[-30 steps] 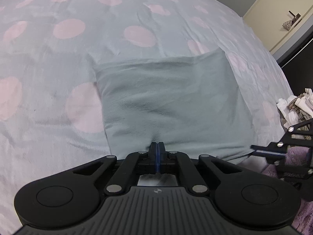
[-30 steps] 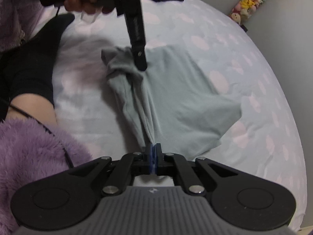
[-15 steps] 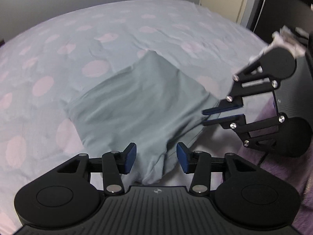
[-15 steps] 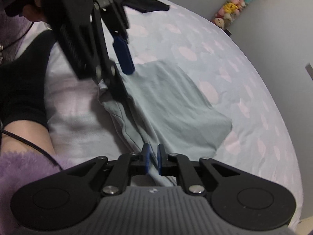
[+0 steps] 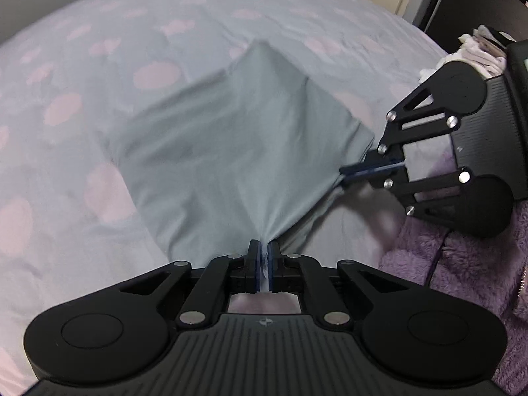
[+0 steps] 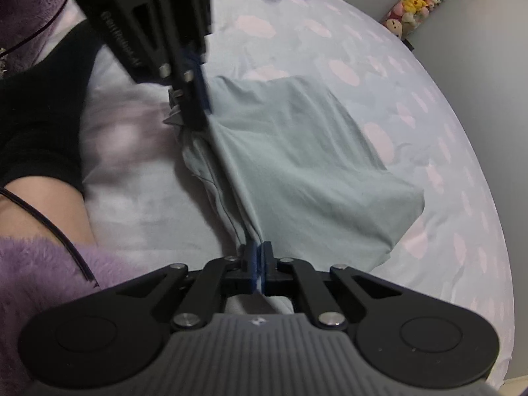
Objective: Fold clothes
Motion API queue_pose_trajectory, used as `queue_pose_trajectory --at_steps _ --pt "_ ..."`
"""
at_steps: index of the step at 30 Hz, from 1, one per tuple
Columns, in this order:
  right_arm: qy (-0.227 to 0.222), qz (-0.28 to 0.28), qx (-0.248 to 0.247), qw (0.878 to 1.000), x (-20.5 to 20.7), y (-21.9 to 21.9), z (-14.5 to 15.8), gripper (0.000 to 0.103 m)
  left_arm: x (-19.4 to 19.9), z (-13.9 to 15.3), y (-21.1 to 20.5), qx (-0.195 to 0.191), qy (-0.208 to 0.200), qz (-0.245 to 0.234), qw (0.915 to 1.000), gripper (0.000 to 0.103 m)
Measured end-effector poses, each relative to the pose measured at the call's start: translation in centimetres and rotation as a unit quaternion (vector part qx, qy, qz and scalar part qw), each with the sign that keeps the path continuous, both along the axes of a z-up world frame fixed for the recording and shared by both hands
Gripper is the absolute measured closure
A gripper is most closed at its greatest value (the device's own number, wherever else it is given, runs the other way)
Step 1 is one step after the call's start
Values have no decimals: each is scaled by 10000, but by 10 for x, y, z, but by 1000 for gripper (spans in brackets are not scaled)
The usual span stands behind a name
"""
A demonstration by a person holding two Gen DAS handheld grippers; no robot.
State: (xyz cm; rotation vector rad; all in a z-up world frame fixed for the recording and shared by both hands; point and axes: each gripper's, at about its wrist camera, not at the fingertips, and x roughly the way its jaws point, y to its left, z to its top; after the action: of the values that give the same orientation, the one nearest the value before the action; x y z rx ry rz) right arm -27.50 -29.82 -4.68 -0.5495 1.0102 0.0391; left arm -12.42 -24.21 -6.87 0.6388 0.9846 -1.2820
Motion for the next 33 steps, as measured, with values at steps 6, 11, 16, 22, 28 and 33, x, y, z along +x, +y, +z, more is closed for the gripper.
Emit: queue_pose_trajectory --at_steps 6,11,16,22,28,33 --pt "45 -336 102 9994 -5 -7 9 95 7 12 16 -370 282 154 9988 81" --pt "-619 -1351 792 9857 -16 -35 41 93 32 32 27 -886 321 645 9935 71" --pt "-1656 -2842 1600 9307 -4 -71 63 91 67 36 23 -1299 288 1690 9766 71" --pt "-2352 -4017 2380 8524 24 -106 42 87 94 20 14 -1675 495 2611 9494 71" --pt "-2611 -4329 2659 8208 32 -138 19 47 115 -4 24 -1584 839 2899 9401 71" --pt "-2535 -4473 3714 7731 30 -173 -6 57 129 -25 24 -1617 1314 3127 9267 71"
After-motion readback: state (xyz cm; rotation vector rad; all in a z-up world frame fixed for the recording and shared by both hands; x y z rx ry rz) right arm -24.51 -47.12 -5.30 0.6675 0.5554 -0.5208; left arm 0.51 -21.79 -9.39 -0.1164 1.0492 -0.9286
